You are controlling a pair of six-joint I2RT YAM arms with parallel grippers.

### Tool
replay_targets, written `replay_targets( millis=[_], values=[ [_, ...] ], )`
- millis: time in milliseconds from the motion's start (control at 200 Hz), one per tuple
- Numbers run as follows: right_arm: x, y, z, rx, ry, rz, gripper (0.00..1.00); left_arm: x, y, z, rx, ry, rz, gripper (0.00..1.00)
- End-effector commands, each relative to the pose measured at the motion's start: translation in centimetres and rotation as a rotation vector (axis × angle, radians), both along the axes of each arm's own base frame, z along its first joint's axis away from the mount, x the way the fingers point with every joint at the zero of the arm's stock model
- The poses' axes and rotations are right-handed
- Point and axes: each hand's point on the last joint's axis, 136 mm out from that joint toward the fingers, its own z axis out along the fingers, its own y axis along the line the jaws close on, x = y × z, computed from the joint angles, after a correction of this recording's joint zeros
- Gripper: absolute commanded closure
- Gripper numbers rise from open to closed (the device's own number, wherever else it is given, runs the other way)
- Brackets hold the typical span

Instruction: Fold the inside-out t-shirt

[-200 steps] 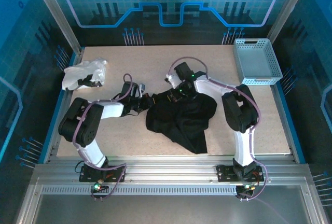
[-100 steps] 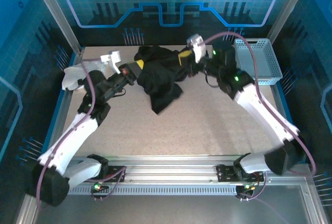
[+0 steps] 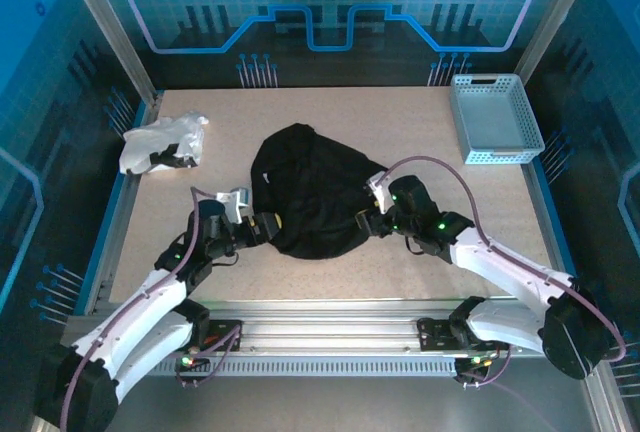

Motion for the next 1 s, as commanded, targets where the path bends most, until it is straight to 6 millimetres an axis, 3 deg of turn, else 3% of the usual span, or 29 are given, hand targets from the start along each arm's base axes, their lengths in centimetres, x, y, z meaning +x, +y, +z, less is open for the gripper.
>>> replay_targets(
  millis=[0, 170, 415, 475, 540, 595, 655, 725, 815, 995],
  values=[
    [1.3, 4.9, 2.1, 0.076, -0.04, 0.09, 0.44, 1.6, 1.6, 0.9, 0.082, -0.002, 0.105, 0.39],
    [4.3, 8.4, -0.6, 0.023, 0.049, 0.095, 0.42, 3.5, 0.7, -0.4, 0.129, 0.058, 0.078, 0.35],
    [7.4, 12.6, -6.0, 0.016, 0.207, 0.092, 0.42, 5.5, -3.5, -3.9, 0.2, 0.129, -0.072, 0.35],
    [7.9, 12.7, -7.8, -0.002, 0.246, 0.065, 0.48, 6.2, -4.3, -4.8, 0.208, 0.137, -0.092, 0.38],
    [8.4, 12.6, -8.4, 0.014, 0.267, 0.047, 0.68, 7.0, -4.3, -6.2, 0.239, 0.181, -0.085, 0.49],
    [8.7, 12.6, -7.5, 0.048, 0.253, 0.051, 0.8, 7.2, -4.5, -6.7, 0.248, 0.193, -0.092, 0.63],
    [8.7, 12.6, -5.2, 0.077, 0.194, 0.072, 0.89, 7.3, -4.7, -6.3, 0.236, 0.172, -0.101, 0.8],
    [8.5, 12.4, -2.1, 0.096, 0.13, 0.1, 0.96, 7.5, -5.0, -4.3, 0.21, 0.101, -0.114, 1.0],
    [7.8, 12.0, 2.0, 0.126, 0.049, 0.141, 1.0, 7.5, -5.6, -0.3, 0.16, -0.012, -0.142, 1.0],
    [5.9, 10.4, 10.6, 0.227, -0.126, 0.188, 1.0, 5.9, -5.8, 10.0, 0.034, -0.268, -0.16, 1.0]
  ],
)
